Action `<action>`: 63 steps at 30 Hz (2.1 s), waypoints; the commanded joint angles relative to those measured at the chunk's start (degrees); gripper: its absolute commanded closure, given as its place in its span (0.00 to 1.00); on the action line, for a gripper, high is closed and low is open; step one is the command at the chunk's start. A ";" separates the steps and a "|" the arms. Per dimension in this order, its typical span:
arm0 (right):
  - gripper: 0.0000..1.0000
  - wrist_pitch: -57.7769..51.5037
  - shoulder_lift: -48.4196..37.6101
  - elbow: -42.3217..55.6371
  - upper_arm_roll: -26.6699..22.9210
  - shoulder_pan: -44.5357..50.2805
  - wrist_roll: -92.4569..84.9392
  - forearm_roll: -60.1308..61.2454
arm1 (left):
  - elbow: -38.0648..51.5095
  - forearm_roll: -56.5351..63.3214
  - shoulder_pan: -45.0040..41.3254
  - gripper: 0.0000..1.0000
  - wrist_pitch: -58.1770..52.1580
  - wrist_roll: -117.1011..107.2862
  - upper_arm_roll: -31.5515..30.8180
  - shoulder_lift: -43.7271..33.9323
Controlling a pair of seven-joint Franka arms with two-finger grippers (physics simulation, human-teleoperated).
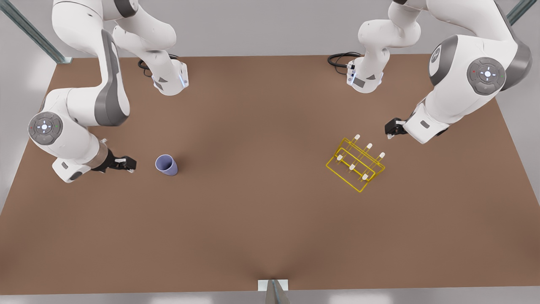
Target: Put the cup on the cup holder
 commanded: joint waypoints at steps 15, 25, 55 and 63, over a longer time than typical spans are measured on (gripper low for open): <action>0.00 10.06 0.75 -14.83 0.44 -3.07 0.92 2.79 | -0.06 2.03 -2.19 0.00 0.60 -1.54 -0.04 2.57; 0.00 35.72 -7.78 -37.86 0.44 -4.39 3.47 7.63 | -0.32 2.03 -2.19 0.00 0.68 -1.54 -0.04 2.57; 0.00 39.06 -7.43 -46.56 2.73 -4.22 2.06 7.63 | -1.20 2.03 -2.19 0.00 0.77 -1.81 0.05 3.01; 0.00 42.05 -4.96 -46.39 2.73 -3.78 1.97 7.63 | -1.20 2.03 -2.10 0.00 0.77 -1.63 0.05 3.45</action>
